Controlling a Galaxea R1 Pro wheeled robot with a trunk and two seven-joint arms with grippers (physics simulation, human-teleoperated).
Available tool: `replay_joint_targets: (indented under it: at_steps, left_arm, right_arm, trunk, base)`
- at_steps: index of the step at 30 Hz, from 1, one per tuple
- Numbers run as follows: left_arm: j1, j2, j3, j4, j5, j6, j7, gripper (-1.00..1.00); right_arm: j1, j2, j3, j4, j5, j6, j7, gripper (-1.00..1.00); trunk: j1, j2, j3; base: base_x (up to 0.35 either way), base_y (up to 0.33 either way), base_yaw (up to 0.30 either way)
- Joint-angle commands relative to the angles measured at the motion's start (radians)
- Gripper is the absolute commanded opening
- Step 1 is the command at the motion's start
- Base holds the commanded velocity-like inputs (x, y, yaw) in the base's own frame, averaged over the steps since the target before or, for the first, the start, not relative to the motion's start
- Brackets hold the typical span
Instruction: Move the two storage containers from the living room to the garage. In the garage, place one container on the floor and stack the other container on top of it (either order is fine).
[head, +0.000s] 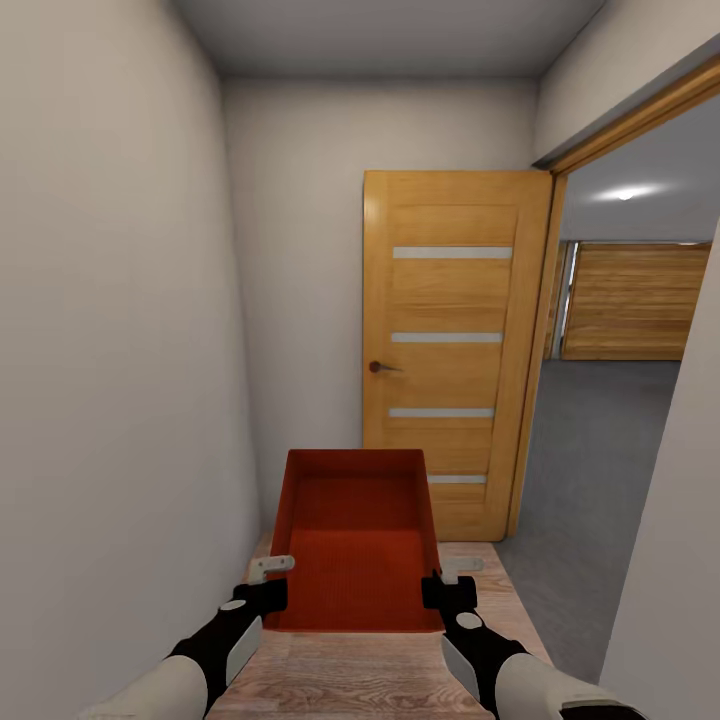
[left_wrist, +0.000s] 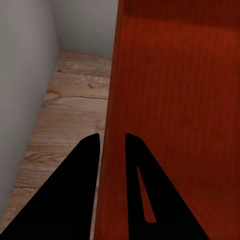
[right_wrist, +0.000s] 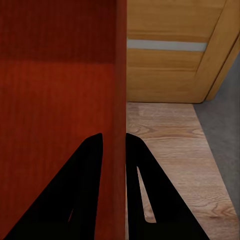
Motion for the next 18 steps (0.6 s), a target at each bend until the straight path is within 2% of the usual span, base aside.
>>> replay_joint_targets:
  at_steps: [1, 14, 18]
  left_arm:
    - [0.0, 0.008, -0.012, -0.001, -0.002, 0.0, 0.033, -1.0]
    - [0.0, 0.008, -0.012, 0.0, -0.003, 0.0, 0.033, -1.0]
    - [0.0, 0.008, -0.012, 0.0, -0.004, 0.0, 0.033, -1.0]
  right_arm:
    - [-0.002, 0.001, -0.077, -0.032, -0.021, 0.004, 0.008, -1.0]
    - [-0.002, 0.001, -0.077, -0.032, -0.021, 0.004, 0.008, -1.0]
    - [-0.002, 0.002, -0.077, -0.032, -0.023, 0.003, 0.007, -1.0]
  trunk:
    - [0.0, -0.001, -0.002]
    - [0.0, -0.001, -0.002]
    - [0.0, -0.001, -0.002]
  base:
    - [0.0, 0.0, 0.0]
    - [0.0, 0.0, -0.002]
    - [0.0, 0.0, -0.129]
